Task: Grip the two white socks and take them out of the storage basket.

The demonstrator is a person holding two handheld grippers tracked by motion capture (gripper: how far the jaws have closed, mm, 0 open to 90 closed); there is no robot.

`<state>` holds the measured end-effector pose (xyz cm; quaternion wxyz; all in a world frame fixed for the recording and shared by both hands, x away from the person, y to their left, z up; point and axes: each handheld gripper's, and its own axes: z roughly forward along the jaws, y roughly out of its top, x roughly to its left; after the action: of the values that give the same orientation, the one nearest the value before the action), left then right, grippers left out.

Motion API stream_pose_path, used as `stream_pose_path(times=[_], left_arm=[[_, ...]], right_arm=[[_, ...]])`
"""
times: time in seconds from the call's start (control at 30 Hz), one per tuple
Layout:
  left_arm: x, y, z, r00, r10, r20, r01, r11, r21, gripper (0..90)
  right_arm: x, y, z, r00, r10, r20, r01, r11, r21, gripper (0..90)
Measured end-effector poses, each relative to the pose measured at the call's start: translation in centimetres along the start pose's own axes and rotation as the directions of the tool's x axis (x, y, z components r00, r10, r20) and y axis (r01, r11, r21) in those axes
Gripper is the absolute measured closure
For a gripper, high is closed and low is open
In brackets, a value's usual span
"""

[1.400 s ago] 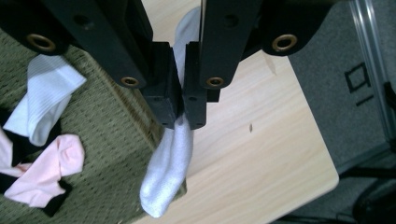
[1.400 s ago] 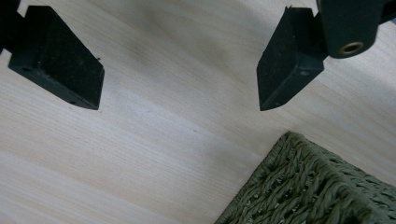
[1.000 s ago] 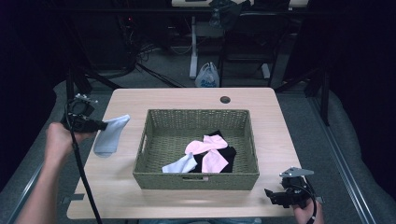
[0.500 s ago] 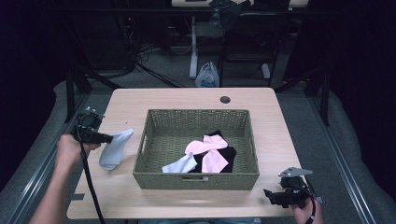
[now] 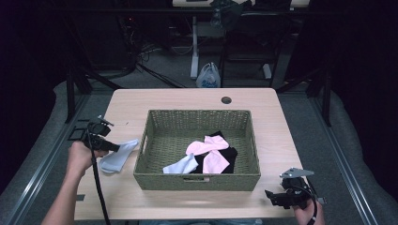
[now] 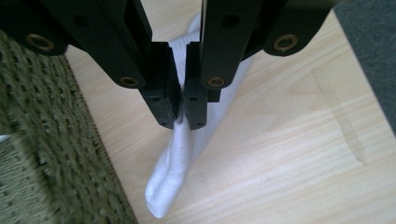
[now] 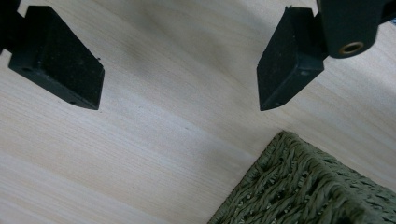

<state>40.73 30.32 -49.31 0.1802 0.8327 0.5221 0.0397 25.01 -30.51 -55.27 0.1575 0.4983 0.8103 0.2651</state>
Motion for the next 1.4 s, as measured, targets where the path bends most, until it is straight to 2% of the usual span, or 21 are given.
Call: stream_pose_path(times=[0.17, 0.27, 0.3, 0.43, 0.5, 0.6, 0.67, 0.73, 0.9, 1.03, 1.13, 1.4], left_arm=[[0.1, -0.2, 0.7, 0.9997, -0.014, 0.018, 0.014, 0.9999, 0.002, 81.9], [0.0, -0.3, 0.2, 0.9999, 0.001, 0.016, -0.001, 1.0000, -0.009, 72.7], [-0.1, -0.3, -0.1, 0.9999, -0.004, 0.010, 0.004, 0.9999, -0.013, 66.3], [-0.7, -0.1, -2.0, 1.0000, 0.001, 0.006, 0.000, 0.9983, -0.058, 48.2], [-1.2, 0.1, -3.1, 0.9999, 0.010, 0.009, -0.010, 0.9970, -0.077, 44.6], [-2.1, 0.5, -4.6, 0.9994, 0.032, 0.014, -0.031, 0.9934, -0.111, 32.4], [-3.2, 1.0, -5.8, 0.9982, 0.057, 0.017, -0.054, 0.9877, -0.147, 25.7], [-4.3, 1.5, -6.6, 0.9967, 0.081, 0.003, -0.079, 0.9808, -0.178, 16.3], [-6.9, 2.7, -7.7, 0.9915, 0.130, -0.002, -0.127, 0.9687, -0.213, 12.5], [-9.3, 3.5, -7.8, 0.9829, 0.184, 0.002, -0.179, 0.9594, -0.217, 8.9], [-10.7, 4.2, -7.5, 0.9748, 0.223, 0.002, -0.218, 0.9524, -0.213, 8.2], [-13.1, 6.0, -5.3, 0.9619, 0.272, 0.033, -0.261, 0.9461, -0.192, 7.3]], right_arm=[[0.0, 0.0, 0.0, 1.0000, 0.001, 0.001, -0.001, 1.000, -0.002, 14.8], [0.0, 0.0, 0.0, 1.0000, 0.002, -0.001, -0.002, 1.000, 0.000, 14.8], [0.0, 0.0, 0.1, 1.0000, 0.001, -0.002, -0.001, 1.000, 0.003, 14.8], [0.0, 0.0, 0.0, 1.0000, 0.000, 0.000, 0.000, 1.000, 0.001, 14.8], [0.0, 0.0, 0.1, 1.0000, 0.000, 0.000, 0.000, 1.000, 0.001, 14.8], [0.0, 0.0, 0.0, 1.0000, 0.000, -0.001, 0.000, 1.000, -0.001, 14.8], [0.0, 0.0, 0.1, 1.0000, 0.000, 0.000, 0.000, 1.000, 0.001, 14.8], [0.0, 0.0, 0.1, 1.0000, -0.001, 0.000, 0.001, 1.000, -0.001, 14.7], [0.0, 0.1, 0.1, 1.0000, -0.004, -0.003, 0.004, 1.000, 0.002, 14.8], [0.0, 0.0, 0.1, 1.0000, -0.003, 0.001, 0.003, 1.000, 0.000, 14.8], [-0.1, 0.0, 0.0, 1.0000, -0.003, -0.003, 0.003, 1.000, 0.004, 14.8], [-0.1, 0.0, -0.1, 1.0000, -0.002, -0.003, 0.002, 1.000, 0.002, 14.8]])
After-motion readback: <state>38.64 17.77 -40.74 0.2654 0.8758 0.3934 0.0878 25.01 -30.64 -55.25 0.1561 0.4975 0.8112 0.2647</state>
